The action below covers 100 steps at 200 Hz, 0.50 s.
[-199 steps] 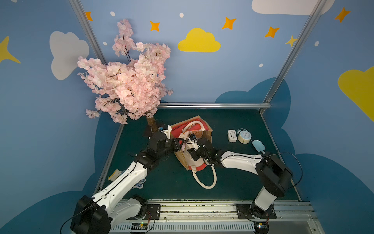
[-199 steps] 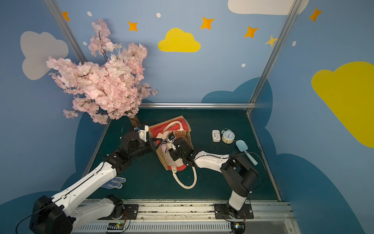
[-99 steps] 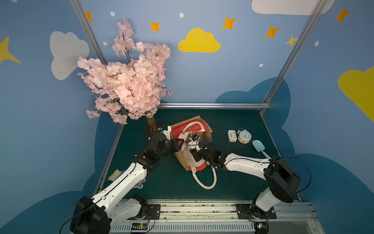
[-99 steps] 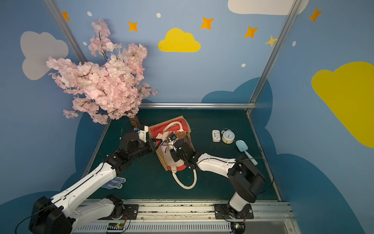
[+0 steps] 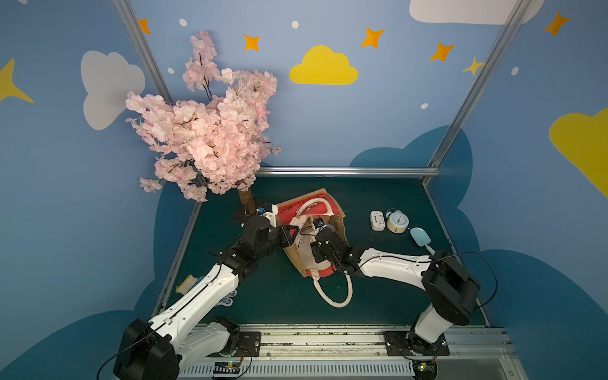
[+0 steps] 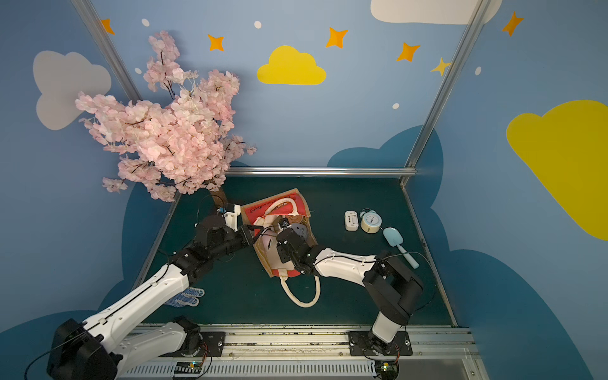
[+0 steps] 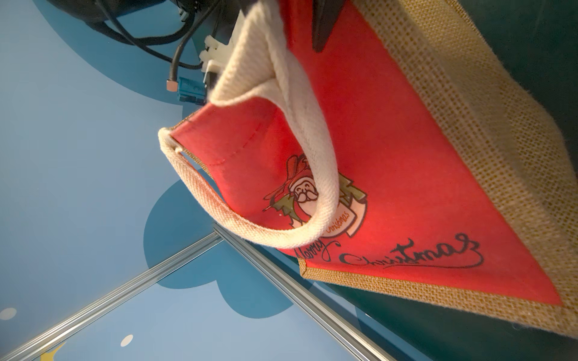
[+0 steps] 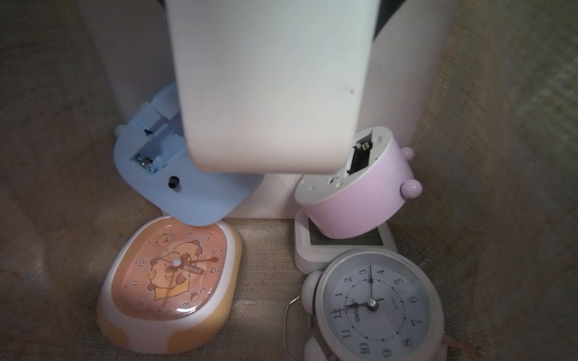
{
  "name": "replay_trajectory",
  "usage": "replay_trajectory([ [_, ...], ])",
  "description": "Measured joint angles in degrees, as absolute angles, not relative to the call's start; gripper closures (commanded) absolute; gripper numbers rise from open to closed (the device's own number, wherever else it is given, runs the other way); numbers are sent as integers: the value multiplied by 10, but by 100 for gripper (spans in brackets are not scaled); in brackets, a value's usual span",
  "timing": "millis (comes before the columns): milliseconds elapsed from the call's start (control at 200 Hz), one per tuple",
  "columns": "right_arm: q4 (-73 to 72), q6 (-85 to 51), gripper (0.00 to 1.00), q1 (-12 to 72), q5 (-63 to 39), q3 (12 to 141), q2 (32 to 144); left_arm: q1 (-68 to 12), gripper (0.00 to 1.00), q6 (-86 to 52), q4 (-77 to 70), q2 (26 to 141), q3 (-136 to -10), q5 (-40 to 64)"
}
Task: Take the alarm clock out of the canvas bag
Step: Pick up the alarm from the canvas bag.
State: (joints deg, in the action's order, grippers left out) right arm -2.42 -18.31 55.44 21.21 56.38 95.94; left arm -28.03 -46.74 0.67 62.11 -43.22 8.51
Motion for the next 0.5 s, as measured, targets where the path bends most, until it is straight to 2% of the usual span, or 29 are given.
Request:
replay_trajectory([
  [215,-26,-193,68,559,215,557,939,-280,76,-469,3,615,-424,83],
  [501,-34,-191,68,572,212,518,820,-280,76,-476,-4,615,-421,83],
])
